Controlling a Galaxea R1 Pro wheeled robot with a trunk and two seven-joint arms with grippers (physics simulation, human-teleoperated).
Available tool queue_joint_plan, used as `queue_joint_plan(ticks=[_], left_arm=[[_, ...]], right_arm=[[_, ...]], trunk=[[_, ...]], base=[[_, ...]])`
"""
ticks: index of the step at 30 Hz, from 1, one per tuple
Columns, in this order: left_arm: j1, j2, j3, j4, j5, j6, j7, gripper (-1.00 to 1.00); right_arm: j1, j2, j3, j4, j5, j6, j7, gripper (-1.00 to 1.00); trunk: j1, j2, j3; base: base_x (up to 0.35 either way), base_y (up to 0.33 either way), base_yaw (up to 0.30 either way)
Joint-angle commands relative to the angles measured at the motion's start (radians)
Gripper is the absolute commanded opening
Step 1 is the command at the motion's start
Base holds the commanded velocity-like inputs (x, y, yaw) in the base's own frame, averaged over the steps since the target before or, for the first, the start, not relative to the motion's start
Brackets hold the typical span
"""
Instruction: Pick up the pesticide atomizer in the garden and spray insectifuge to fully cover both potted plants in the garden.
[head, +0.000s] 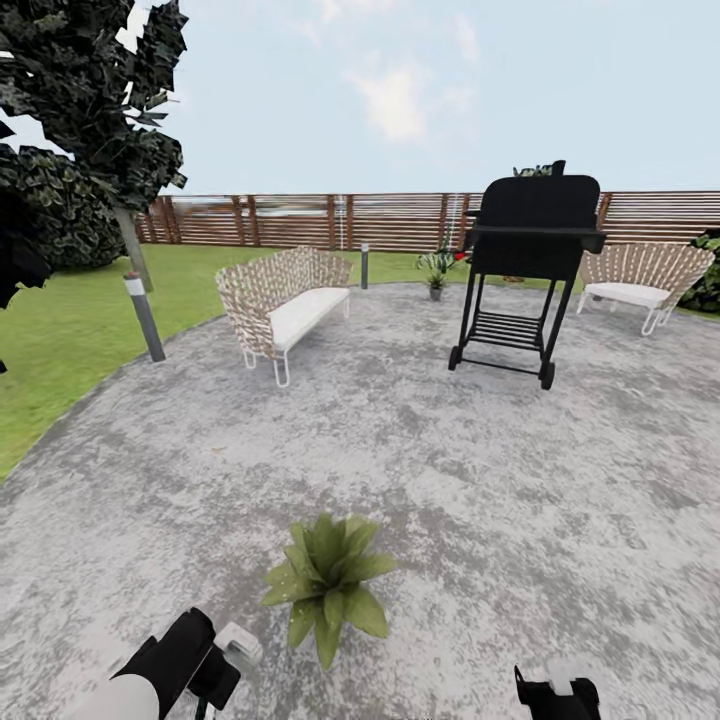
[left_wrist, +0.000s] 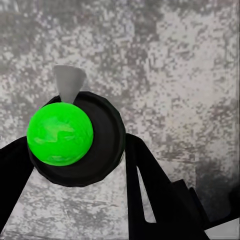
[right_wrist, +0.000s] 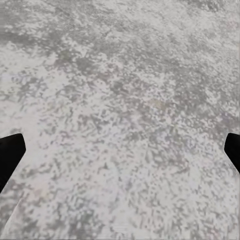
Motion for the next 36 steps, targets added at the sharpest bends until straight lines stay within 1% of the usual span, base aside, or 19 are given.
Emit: queue_joint_plan(ticks=[1,9,14,20,23,30,36], left_arm=[[0.000,-0.001,0.008,-0.002,-0.009,0.004,-0.009,-1.00],[0.000,-0.002,0.008,-0.003,-0.008,0.004,-0.008,-1.00],[0.000,-0.002,0.008,-0.004,-0.008,0.004,-0.008,-1.00],[0.000,-0.001,0.008,-0.004,-0.008,0.004,-0.008,-1.00],[-0.001,-0.001,0.008,-0.004,-0.008,0.004,-0.008,-1.00],[0.000,-0.002,0.009,-0.004,-0.008,0.004,-0.008,-1.00],[0.000,-0.002,0.008,-0.004,-0.008,0.004,-0.008,-1.00]], right_arm=[[-0.001,0.000,-0.007,0.002,0.010,-0.004,-0.003,1.00],[-0.001,-0.001,-0.007,0.002,0.010,-0.004,-0.003,1.00],[-0.001,0.000,-0.007,0.002,0.010,-0.004,-0.003,1.00],[-0.001,0.000,-0.006,0.002,0.010,-0.004,-0.003,1.00],[-0.001,0.000,-0.006,0.002,0.010,-0.004,-0.003,1.00],[-0.001,0.000,-0.006,0.002,0.010,-0.004,-0.003,1.00],[-0.001,0.000,-0.006,0.002,0.010,-0.004,-0.004,1.00]], trunk=[[0.000,-0.001,-0.001],[0.000,-0.001,-0.001],[0.000,-0.001,-0.001],[0.000,-0.001,-0.001],[0.000,-0.001,-0.001],[0.000,-0.001,-0.001],[0.000,-0.001,-0.001]], base=[[0.207,-0.211,0.020],[0.041,-0.259,0.015],[-0.137,-0.236,0.226],[-0.013,-0.032,0.266],[0.005,-0.006,0.117],[0.126,-0.194,0.023],[0.090,-0.257,0.230]])
